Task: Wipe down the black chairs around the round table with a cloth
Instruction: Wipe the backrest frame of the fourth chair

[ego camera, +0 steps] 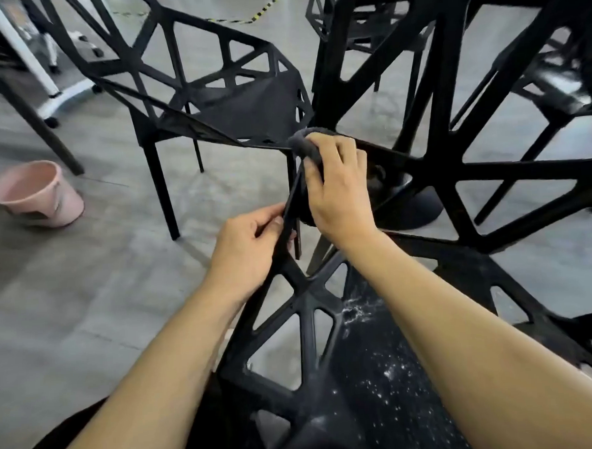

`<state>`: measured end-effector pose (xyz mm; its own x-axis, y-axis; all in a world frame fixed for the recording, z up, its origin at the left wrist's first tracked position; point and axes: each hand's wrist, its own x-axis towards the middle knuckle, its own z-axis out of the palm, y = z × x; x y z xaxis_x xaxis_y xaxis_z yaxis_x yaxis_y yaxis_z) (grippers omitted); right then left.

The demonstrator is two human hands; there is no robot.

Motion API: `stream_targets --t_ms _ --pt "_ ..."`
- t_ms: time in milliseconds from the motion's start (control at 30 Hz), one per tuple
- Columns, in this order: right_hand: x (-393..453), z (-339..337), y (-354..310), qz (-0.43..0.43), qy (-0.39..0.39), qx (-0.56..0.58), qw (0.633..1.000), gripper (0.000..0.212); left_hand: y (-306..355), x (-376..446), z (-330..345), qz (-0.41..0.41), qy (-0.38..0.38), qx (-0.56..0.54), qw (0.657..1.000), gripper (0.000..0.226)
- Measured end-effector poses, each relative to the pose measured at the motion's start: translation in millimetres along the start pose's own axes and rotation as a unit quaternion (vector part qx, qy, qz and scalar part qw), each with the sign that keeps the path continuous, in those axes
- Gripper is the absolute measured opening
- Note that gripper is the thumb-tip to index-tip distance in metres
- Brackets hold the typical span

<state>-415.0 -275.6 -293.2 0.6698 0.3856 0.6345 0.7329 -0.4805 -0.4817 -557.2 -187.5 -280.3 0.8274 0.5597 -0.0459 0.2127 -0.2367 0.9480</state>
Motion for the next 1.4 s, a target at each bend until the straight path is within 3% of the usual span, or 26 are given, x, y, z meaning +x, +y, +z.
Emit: stream_targets --t_ms 167,267,367,500,667,800,933,1067,1133,1300,1400 --pt "-46.2 -18.4 -19.6 -0.015 -0.055 0.063 0.996 0.030 -2.8 -1.3 -0.5 -0.006 -0.012 -0.032 0.999 0.044" --pt "-22.9 -17.1 -13.0 -0.036 -0.054 0.015 0.998 0.031 -4.8 -1.5 -1.3 0.000 -0.021 0.001 1.000 0.040" --pt "17.7 -9.9 -7.1 0.012 -0.024 -0.029 0.999 0.030 -1.9 -3.1 -3.2 0.024 -0.023 0.031 0.999 0.033" --pt "-2.5 -5.6 -18.3 0.073 -0.003 0.054 0.996 0.030 1.3 -0.6 -5.4 0.022 -0.022 0.080 0.996 0.034" --pt "-60.8 -18.0 -36.5 0.051 -0.046 0.104 0.992 0.029 -0.6 -0.2 -7.2 0.015 -0.027 0.080 0.996 0.029" --pt "-42.0 -13.2 -24.4 -0.018 -0.021 0.017 0.999 0.029 -0.5 -1.1 -4.3 0.006 0.005 0.084 0.996 0.028" --pt "1.3 -1.5 -1.4 0.013 0.059 -0.086 0.995 0.029 7.0 -6.7 -0.1 0.022 0.032 0.140 0.989 0.029" --pt "4.6 7.3 8.4 -0.025 0.088 -0.164 0.982 0.028 9.3 -6.5 0.1 0.024 0.036 0.148 0.988 0.030" --pt "-11.9 6.1 20.6 -0.013 0.063 -0.177 0.982 0.029 9.8 -7.1 0.2 0.027 0.039 0.158 0.986 0.031" --pt "-99.5 -9.7 82.5 0.075 -0.126 -0.289 0.946 0.024 13.3 -9.3 1.4 0.035 0.038 0.159 0.986 0.032" --pt "-86.3 -8.7 83.3 0.107 -0.178 -0.298 0.932 0.020 13.3 -10.8 1.6 0.038 0.041 0.162 0.985 0.031"
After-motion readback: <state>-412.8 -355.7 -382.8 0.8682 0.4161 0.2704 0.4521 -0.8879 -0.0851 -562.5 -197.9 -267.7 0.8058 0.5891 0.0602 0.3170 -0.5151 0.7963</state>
